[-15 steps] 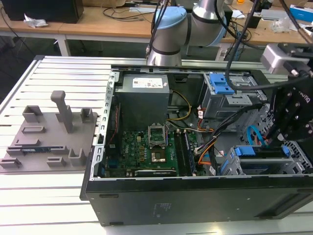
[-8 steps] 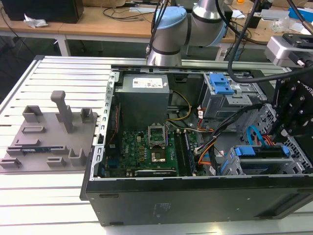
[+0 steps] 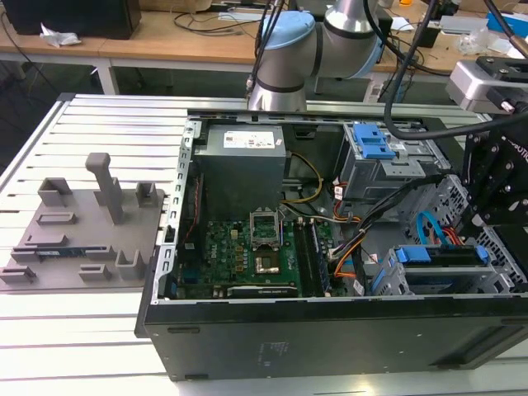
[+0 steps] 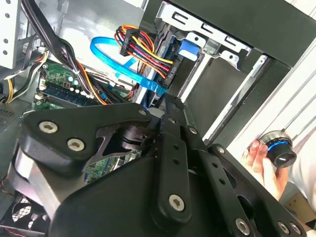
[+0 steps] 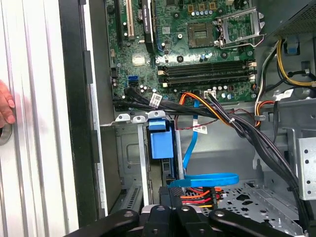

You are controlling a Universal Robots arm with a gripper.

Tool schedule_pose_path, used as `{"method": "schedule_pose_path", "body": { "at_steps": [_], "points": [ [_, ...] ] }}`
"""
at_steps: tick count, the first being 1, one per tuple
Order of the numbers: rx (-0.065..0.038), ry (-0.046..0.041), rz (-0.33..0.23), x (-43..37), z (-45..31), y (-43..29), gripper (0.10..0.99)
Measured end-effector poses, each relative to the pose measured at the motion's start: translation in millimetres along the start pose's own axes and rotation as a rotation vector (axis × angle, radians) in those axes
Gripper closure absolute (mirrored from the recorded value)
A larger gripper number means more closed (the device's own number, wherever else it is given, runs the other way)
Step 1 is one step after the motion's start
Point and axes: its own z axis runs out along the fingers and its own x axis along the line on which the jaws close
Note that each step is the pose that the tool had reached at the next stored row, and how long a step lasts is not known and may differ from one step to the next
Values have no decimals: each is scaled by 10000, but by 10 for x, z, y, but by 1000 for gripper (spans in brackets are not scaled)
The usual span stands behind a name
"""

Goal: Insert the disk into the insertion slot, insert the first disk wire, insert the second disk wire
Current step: 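Insert the second disk wire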

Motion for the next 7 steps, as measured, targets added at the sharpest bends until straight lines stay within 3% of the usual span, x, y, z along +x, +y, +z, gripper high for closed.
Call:
{"method": "schedule_pose_path", "body": {
  "at_steps": [7],
  "points": [
    [0,0,0,-1,0,0,980]
  ]
}}
